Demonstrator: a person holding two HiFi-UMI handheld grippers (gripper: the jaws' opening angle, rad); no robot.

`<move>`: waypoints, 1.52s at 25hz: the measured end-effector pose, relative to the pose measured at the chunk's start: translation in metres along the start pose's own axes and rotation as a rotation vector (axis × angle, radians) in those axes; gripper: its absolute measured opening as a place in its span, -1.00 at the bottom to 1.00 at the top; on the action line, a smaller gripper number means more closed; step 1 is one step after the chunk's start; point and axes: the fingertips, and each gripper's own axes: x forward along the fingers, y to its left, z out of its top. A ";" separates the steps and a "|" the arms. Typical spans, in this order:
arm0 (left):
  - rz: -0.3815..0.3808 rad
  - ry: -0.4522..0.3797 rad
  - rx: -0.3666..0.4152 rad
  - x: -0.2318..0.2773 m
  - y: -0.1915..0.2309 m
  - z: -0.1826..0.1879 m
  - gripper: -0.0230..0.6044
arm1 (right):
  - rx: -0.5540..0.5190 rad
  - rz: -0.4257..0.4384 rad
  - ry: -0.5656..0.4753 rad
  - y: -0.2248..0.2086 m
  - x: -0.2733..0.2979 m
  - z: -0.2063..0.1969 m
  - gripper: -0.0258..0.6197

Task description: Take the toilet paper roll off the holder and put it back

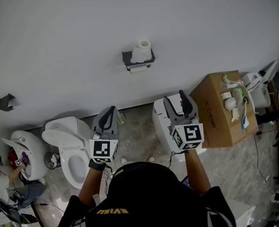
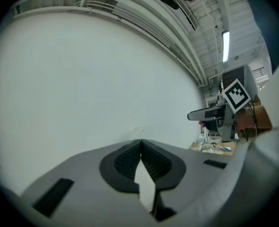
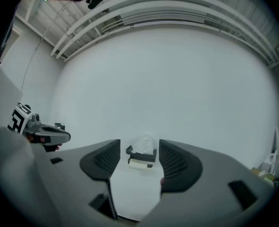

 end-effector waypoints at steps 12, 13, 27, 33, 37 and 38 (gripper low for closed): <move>-0.007 0.005 -0.004 0.005 0.000 -0.002 -0.89 | -0.014 -0.001 0.016 0.001 0.001 -0.003 -0.31; -0.008 0.005 -0.004 0.005 -0.001 -0.002 -0.89 | -0.015 0.002 0.017 0.001 0.001 -0.003 -0.33; -0.001 0.010 -0.008 0.001 -0.001 -0.005 -0.89 | -0.035 0.003 0.036 0.003 -0.003 -0.005 -0.84; -0.002 0.012 -0.012 -0.002 -0.001 -0.008 -0.89 | -0.011 0.012 0.056 0.004 -0.007 -0.009 -0.93; 0.001 0.008 -0.011 -0.002 -0.001 -0.005 -0.89 | 0.005 0.009 0.052 0.001 -0.011 -0.008 -0.94; 0.000 0.007 -0.010 -0.002 -0.002 -0.005 -0.89 | 0.008 0.008 0.053 0.000 -0.012 -0.008 -0.94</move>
